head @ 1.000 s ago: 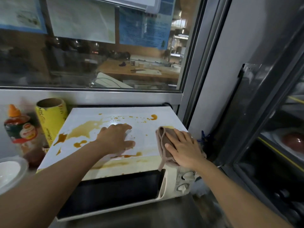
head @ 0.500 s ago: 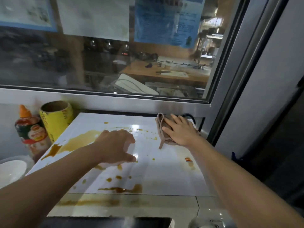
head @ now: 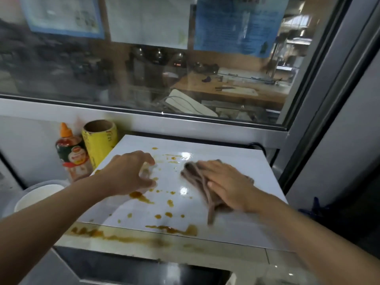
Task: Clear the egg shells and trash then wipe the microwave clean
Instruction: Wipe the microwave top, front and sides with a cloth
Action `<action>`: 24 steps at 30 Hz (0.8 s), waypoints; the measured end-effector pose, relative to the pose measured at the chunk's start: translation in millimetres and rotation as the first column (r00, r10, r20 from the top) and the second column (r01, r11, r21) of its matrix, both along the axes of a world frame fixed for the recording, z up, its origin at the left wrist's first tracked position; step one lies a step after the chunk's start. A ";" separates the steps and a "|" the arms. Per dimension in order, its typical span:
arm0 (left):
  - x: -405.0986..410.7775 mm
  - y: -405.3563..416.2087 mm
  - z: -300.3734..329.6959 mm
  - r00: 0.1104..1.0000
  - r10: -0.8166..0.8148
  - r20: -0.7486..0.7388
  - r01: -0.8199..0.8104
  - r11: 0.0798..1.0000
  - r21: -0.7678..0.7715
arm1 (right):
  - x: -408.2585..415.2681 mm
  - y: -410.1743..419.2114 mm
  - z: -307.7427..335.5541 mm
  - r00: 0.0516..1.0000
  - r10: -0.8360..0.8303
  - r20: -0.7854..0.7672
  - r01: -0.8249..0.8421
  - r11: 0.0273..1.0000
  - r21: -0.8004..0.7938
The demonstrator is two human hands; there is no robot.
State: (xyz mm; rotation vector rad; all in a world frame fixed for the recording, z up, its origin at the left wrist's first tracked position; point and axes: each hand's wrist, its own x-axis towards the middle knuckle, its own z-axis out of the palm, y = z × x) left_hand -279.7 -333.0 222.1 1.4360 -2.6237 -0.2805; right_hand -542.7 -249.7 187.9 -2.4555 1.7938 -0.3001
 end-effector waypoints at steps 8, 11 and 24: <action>38.8 -20.4 -0.8 0.990 0.122 0.069 -0.125 0.991 0.043 | 60.8 -97.6 -6.3 0.964 -0.221 -0.146 0.228 0.973 0.031; 49.2 -26.4 0.5 0.987 0.116 0.116 -0.124 0.990 0.068 | 98.7 -72.4 -5.6 0.984 -0.027 -0.175 0.032 0.999 0.023; 65.2 -37.5 -6.6 0.998 0.031 0.053 -0.036 0.996 0.087 | 81.7 -129.6 -7.2 0.976 -0.191 -0.101 0.192 0.981 -0.001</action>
